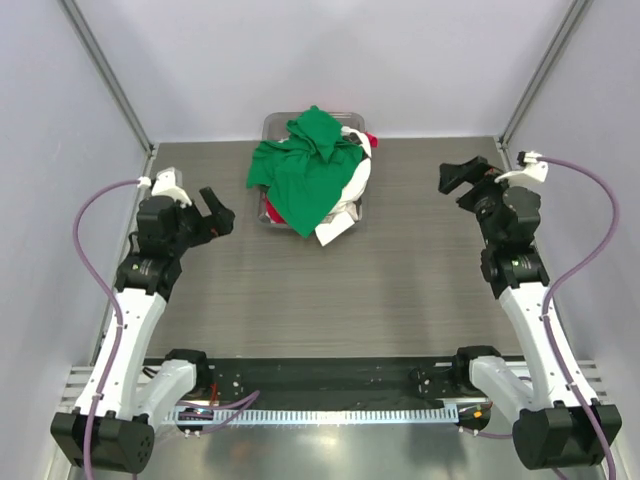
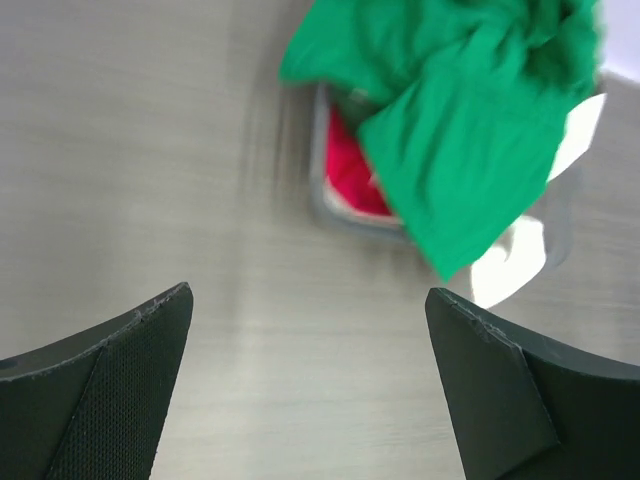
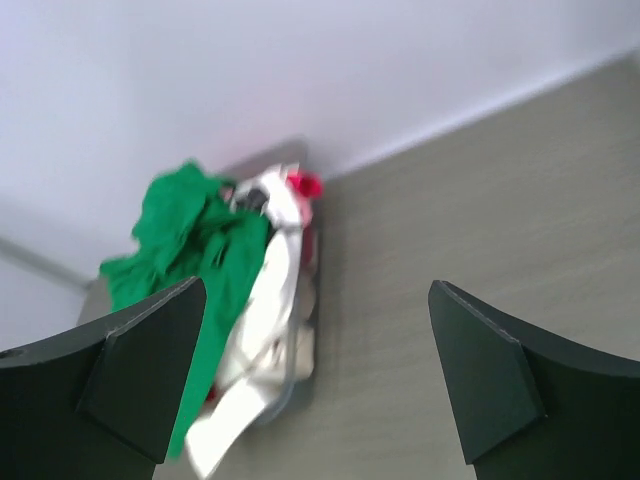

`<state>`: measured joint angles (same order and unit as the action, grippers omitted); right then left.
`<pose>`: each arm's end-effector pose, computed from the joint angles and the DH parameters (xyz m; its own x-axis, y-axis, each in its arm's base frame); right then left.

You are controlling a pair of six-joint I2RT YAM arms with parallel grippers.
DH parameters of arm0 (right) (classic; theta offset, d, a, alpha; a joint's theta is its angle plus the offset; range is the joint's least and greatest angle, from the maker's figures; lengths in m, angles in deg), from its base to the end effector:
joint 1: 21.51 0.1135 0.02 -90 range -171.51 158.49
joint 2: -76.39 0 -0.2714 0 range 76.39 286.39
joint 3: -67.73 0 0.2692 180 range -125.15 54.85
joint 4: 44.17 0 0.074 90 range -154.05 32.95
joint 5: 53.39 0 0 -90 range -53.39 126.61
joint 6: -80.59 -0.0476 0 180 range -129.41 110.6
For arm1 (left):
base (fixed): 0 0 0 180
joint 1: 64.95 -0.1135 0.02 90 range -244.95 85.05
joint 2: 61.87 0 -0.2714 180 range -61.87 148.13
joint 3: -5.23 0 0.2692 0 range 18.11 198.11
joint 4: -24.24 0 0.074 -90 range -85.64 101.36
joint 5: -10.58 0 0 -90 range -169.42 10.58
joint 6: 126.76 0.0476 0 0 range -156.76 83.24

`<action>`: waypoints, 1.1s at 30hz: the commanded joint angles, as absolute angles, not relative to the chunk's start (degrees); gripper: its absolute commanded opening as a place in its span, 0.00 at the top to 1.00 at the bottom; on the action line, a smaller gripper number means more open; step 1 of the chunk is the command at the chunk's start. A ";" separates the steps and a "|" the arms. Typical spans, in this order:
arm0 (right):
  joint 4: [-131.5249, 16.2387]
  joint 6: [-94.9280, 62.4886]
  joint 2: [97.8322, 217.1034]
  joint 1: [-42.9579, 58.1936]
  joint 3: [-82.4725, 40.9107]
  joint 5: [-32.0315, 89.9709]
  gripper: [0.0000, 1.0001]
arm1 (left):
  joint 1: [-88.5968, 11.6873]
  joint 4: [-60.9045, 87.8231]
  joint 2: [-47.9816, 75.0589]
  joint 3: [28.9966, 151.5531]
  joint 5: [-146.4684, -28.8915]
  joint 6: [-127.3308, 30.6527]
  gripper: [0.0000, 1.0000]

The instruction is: Fold and stack the t-shirts

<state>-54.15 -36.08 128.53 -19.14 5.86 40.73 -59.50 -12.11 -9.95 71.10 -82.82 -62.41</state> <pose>0.2402 0.0065 0.3727 0.0098 0.4485 -0.8937 0.0292 0.8933 0.4486 0.2249 -0.0243 0.3457 -0.4066 -0.3953 -0.8237 -0.0295 0.9068 -0.4206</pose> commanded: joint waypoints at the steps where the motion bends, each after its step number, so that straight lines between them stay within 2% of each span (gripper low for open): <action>1: -68.39 -47.99 132.71 -19.93 7.39 28.98 0.00 | -59.59 -23.52 -13.08 72.33 -76.04 -66.27 0.00; 5: -73.99 -47.64 136.77 -19.31 0.83 23.00 0.00 | -59.68 -33.70 -14.14 72.42 -82.04 -61.30 0.00; 9: -74.98 -45.88 137.73 -14.76 -5.25 26.41 0.00 | -59.77 -38.57 -16.07 74.09 -78.97 -63.04 0.00; 11: -77.42 -43.87 144.30 -9.31 -11.57 28.16 0.00 | -59.77 -37.61 -17.83 72.70 -77.76 -64.52 0.00; 14: -83.31 -40.17 155.78 -3.59 -22.90 30.45 0.06 | -59.68 -36.46 -20.20 69.18 -73.28 -67.77 0.00; 17: -85.87 -38.76 164.33 -0.69 -31.09 33.44 0.07 | -59.68 -34.79 -20.30 68.38 -76.94 -67.35 0.00; 27: -90.27 -34.37 190.63 6.17 -60.17 36.35 0.10 | -59.68 -33.65 -19.59 67.24 -76.43 -67.26 0.00; 33: -93.25 -34.02 205.75 6.79 -78.90 39.59 0.10 | -59.68 -33.12 -19.15 66.89 -77.57 -67.08 0.00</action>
<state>-91.07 -35.49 203.71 6.72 -71.56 37.19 -59.50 -34.97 -19.19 66.99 -76.52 -66.80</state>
